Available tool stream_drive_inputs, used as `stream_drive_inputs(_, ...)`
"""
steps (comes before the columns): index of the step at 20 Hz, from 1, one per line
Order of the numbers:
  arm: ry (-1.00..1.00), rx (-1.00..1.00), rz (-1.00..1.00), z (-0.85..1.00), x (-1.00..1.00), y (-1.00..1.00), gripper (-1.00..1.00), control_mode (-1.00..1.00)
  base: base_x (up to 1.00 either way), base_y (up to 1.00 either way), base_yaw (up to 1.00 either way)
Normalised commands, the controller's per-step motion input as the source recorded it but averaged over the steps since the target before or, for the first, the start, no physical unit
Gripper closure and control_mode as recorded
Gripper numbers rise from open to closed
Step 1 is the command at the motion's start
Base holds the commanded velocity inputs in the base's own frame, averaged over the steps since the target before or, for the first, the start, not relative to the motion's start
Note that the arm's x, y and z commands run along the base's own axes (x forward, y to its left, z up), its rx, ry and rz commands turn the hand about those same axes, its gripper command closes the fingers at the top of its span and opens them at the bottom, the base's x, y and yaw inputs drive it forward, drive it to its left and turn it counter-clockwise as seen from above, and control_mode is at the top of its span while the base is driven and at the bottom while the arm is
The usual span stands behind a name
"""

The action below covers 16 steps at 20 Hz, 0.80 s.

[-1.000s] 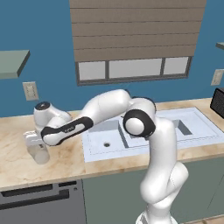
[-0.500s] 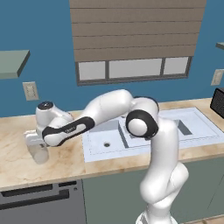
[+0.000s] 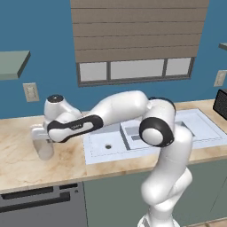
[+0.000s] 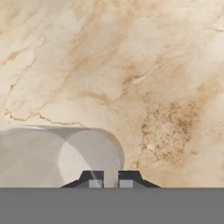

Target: Move any existing items from the left basin to the right basin for drying. Then move the glass cup from the counter to the left basin of the sink for washing.

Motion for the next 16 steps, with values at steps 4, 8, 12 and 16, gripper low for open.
stream_drive_inputs(4, 0.0, 0.02, -0.03, 0.4, 0.0, -0.53, 1.0, -1.0, 0.0, 0.0, 0.0)
stream_drive_inputs(8, 0.0, 0.02, -0.02, 0.27, 0.0, -0.52, 1.0, -1.0, 0.0, 0.0, 0.0)
stream_drive_inputs(12, 0.0, 0.0, -0.04, 0.03, 0.0, -0.56, 1.0, -1.0, 0.0, 0.0, 0.0)
stream_drive_inputs(16, 0.0, 0.0, -0.05, 0.0, 0.0, -0.6, 1.0, -1.0, 0.0, 0.0, 0.0)
